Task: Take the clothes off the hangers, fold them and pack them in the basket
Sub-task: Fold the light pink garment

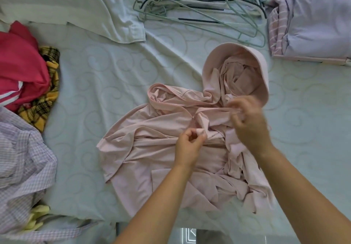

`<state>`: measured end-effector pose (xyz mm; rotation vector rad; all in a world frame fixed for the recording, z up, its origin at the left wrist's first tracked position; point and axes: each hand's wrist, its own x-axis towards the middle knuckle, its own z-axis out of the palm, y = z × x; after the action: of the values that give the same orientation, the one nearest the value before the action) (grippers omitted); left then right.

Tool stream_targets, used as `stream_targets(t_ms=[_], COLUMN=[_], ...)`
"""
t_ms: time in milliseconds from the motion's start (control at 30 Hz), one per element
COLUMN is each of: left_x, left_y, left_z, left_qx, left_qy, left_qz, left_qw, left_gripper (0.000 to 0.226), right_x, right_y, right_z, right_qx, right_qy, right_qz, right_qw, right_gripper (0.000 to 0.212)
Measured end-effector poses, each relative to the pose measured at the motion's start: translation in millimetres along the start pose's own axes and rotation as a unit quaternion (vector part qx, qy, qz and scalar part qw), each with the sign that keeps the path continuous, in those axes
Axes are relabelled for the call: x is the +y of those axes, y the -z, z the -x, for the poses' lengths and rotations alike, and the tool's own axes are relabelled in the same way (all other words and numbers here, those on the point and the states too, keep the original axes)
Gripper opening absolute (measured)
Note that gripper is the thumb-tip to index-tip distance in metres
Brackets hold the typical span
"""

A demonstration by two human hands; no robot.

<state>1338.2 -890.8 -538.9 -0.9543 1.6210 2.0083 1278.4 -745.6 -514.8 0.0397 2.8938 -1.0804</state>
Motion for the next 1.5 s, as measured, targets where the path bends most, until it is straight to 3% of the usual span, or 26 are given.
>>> stream_targets(t_ms=[67, 133, 233, 300, 400, 500, 567, 633, 700, 767, 867, 933, 1000, 1167, 1233, 1267, 1333, 1400, 1467, 1500], left_x=[-6.5, -18.1, -39.7, -46.3, -50.8, -55.2, -57.2, -55.9, -52.2, -51.3, -55.9, -54.8, -50.6, -39.6, -38.4, -37.7, -35.1, -32.8, -29.2, -27.1], left_y=[5.0, 11.9, 19.4, 22.4, 28.3, 36.6, 38.0, 37.4, 36.4, 35.4, 31.0, 33.0, 38.4, 49.3, 51.7, 52.6, 54.5, 55.9, 56.4, 56.7], left_z=[22.2, 42.5, 69.6, 78.6, 65.7, 47.9, 41.0, 37.2, 34.9, 32.0, 30.4, 30.9, 32.0, 32.6, 32.9, 33.3, 33.3, 32.8, 35.3, 37.9], left_qx=[-0.015, -0.024, -0.101, -0.097, 0.032, 0.116, 0.164, 0.196, 0.211, 0.213, 0.189, 0.185, 0.171, 0.125, 0.118, 0.117, 0.123, 0.132, 0.111, 0.092], left_qy=[0.006, 0.021, 0.015, 0.048, 0.143, 0.173, 0.187, 0.191, 0.186, 0.176, 0.133, 0.082, 0.048, 0.119, 0.144, 0.152, 0.151, 0.127, 0.108, 0.107], left_qz=[0.032, 0.060, -0.008, 0.042, 0.198, 0.199, 0.212, 0.253, 0.315, 0.309, 0.159, 0.058, 0.022, 0.197, 0.215, 0.210, 0.191, 0.171, 0.172, 0.184], left_qw=[0.999, 0.998, 0.995, 0.993, 0.969, 0.958, 0.945, 0.928, 0.906, 0.910, 0.960, 0.978, 0.984, 0.965, 0.959, 0.959, 0.962, 0.968, 0.973, 0.973], left_gripper=[0.014, 0.020, 0.023, 0.012, 0.014, 0.013, 0.007, 0.007, 0.014, 0.016, 0.017, 0.017, 0.016, 0.011, 0.008, 0.008, 0.011, 0.017, 0.022, 0.022], right_x=[-17.4, -22.8, -11.5, -5.5, -4.0, -4.9, -3.9, -4.9, -6.9, -15.6, -28.0, -35.1, -36.9, -28.0, -23.0, -21.6, -22.3, -29.1, -34.0, -34.9], right_y=[-22.1, -42.7, -51.1, -48.4, -44.1, -47.3, -52.4, -56.2, -61.6, -67.4, -79.9, -81.5, -78.2, -69.4, -67.4, -66.2, -63.2, -56.9, -54.2, -55.2], right_z=[7.6, 19.2, 41.7, 56.9, 75.5, 87.1, 92.1, 97.1, 102.1, 101.8, 92.8, 81.4, 72.3, 71.9, 76.9, 80.4, 87.4, 92.1, 92.4, 92.3], right_qx=[-0.182, -0.314, -0.384, -0.379, -0.349, -0.354, -0.324, -0.275, -0.212, -0.184, -0.250, -0.289, -0.346, -0.448, -0.461, -0.451, -0.371, -0.286, -0.262, -0.258], right_qy=[-0.001, -0.057, -0.180, -0.230, -0.302, -0.307, -0.322, -0.333, -0.281, -0.161, -0.035, -0.045, -0.076, -0.153, -0.178, -0.177, -0.140, -0.081, -0.032, -0.018], right_qz=[-0.057, -0.006, 0.025, -0.068, -0.192, -0.229, -0.259, -0.267, -0.223, -0.161, -0.050, 0.015, 0.007, -0.102, -0.125, -0.122, -0.087, -0.106, -0.149, -0.158], right_qw=[0.982, 0.948, 0.905, 0.894, 0.866, 0.853, 0.851, 0.862, 0.909, 0.956, 0.966, 0.956, 0.935, 0.875, 0.860, 0.866, 0.914, 0.949, 0.953, 0.953], right_gripper=[0.017, 0.017, 0.022, 0.015, 0.020, 0.011, 0.020, 0.021, 0.015, 0.005, 0.029, 0.023, 0.017, 0.013, 0.015, 0.015, 0.009, 0.022, 0.035, 0.032])
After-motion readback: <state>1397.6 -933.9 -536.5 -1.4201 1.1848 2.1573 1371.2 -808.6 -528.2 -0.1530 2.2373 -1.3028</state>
